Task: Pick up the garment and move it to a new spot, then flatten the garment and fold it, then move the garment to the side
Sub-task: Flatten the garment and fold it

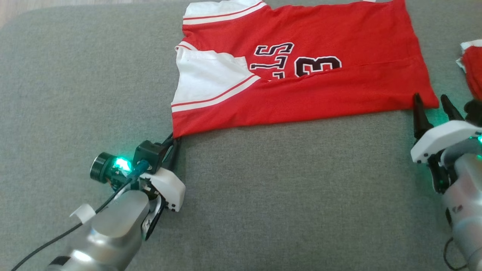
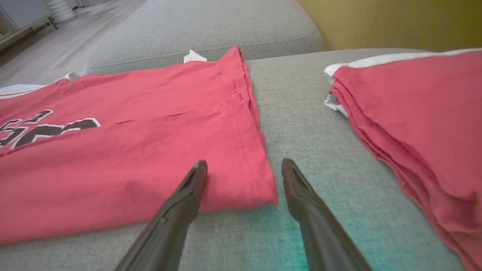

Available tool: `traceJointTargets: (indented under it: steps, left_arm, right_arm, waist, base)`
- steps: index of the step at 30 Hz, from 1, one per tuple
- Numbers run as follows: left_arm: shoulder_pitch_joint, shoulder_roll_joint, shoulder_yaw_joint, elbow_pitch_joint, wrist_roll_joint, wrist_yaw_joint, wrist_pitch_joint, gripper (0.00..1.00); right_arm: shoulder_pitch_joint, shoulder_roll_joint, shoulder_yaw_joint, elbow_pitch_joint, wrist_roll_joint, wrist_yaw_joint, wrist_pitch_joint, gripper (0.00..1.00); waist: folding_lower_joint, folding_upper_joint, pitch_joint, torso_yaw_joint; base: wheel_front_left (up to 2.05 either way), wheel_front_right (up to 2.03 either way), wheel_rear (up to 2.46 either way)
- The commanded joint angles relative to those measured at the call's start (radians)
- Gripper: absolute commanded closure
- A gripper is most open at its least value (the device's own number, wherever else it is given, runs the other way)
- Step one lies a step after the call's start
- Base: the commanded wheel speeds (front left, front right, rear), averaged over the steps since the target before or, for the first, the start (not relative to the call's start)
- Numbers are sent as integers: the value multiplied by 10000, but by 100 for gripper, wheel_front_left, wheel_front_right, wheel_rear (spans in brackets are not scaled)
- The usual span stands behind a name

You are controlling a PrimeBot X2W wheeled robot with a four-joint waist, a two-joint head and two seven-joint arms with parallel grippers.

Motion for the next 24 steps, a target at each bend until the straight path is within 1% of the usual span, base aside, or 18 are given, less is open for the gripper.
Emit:
traceJointTargets:
  steps: [1, 2, 4, 5, 6, 7, 10, 14, 19, 24]
  left_arm:
    - [-522, 413, 282, -228, 117, 67, -120, 100]
    - [-536, 439, 279, -255, 130, 85, -126, 100]
    - [-537, 465, 267, -306, 145, 104, -139, 100]
    - [-537, 465, 267, -306, 145, 104, -139, 100]
    - [-523, 468, 258, -334, 149, 113, -146, 100]
    - [-500, 470, 247, -360, 156, 124, -156, 100]
    - [-315, 463, 221, -464, 149, 172, -193, 100]
    - [188, 560, 181, -693, 107, 264, -240, 100]
    - [1060, 916, 185, -1223, 35, 449, -291, 100]
    - [1996, 1433, 187, -2131, 61, 834, -320, 100]
  right_arm:
    - [-309, -125, 216, -30, 178, -7, 36, 0]
    - [-381, -120, 263, 82, 259, -7, 105, 0]
    - [-479, -85, 318, 375, 479, -7, 366, 65]
    - [-479, -85, 318, 375, 479, -7, 366, 65]
    - [-504, -61, 358, 485, 588, -7, 468, 97]
    - [-501, -38, 405, 571, 708, -7, 554, 100]
    - [-358, -33, 643, 619, 986, -7, 555, 100]
    - [62, -153, 1012, 399, 1251, -7, 212, 100]
    - [829, -439, 1476, -45, 1680, -7, -3, 100]
    - [1736, -881, 1821, -627, 2164, -7, -68, 100]
  waist:
    - [0, 0, 47, 51]
    - [0, 0, 58, 76]
    - [0, 0, 44, 128]
    - [0, 0, 44, 128]
    - [0, 0, 17, 156]
    - [0, 0, -21, 184]
    - [0, 0, -211, 229]
    - [0, 0, -600, 196]
    - [0, 0, -1141, 115]
    - [0, 0, -1541, 76]
  base:
    - [0, 0, 0]
    - [0, 0, 0]
    - [0, 0, 0]
    - [0, 0, 0]
    - [0, 0, 0]
    - [0, 0, 0]
    - [0, 0, 0]
    - [0, 0, 0]
    - [0, 0, 0]
    - [0, 0, 0]
